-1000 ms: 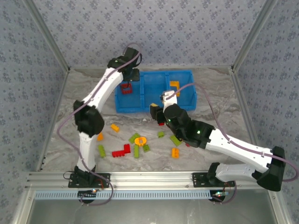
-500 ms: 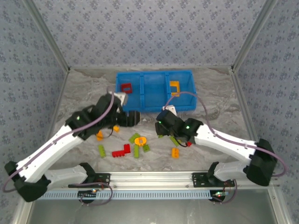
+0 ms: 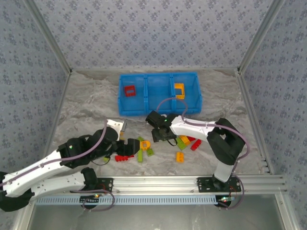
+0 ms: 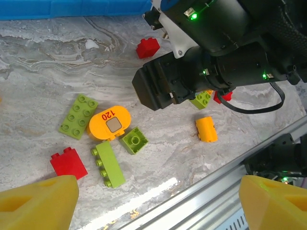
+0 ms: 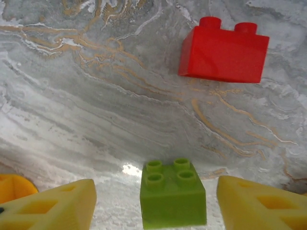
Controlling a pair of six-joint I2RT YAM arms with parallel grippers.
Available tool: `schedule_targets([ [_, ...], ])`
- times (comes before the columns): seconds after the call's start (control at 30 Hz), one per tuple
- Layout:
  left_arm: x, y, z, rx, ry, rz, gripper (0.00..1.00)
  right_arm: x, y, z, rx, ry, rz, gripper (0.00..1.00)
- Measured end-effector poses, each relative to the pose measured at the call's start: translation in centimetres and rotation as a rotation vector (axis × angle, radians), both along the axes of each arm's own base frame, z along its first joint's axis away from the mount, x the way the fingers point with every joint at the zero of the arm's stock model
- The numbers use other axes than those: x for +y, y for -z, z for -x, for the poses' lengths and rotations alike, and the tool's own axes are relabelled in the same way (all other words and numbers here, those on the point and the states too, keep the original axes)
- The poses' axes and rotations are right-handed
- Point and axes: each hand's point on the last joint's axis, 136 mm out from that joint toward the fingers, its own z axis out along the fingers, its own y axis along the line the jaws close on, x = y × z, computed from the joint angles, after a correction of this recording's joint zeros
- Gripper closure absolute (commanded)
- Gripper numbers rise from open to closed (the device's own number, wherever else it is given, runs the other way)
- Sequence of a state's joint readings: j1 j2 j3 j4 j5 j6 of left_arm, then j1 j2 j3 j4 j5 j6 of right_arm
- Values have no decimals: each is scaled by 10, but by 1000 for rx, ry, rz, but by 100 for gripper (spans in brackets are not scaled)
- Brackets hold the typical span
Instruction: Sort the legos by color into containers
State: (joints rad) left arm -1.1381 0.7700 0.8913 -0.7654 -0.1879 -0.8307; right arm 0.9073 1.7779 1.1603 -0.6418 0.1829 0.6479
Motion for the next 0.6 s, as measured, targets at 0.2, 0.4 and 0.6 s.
schedule_targets([
  [0.2, -5, 4, -3, 3, -4, -16, 14, -7, 9, 3, 28, 21, 37, 45],
  [0.4, -7, 1, -4, -4, -4, -1, 14, -8, 9, 1, 21, 27, 41, 63],
  [0.6, -8, 0, -5, -9, -6, 4, 14, -9, 6, -1, 4, 34, 43, 69],
])
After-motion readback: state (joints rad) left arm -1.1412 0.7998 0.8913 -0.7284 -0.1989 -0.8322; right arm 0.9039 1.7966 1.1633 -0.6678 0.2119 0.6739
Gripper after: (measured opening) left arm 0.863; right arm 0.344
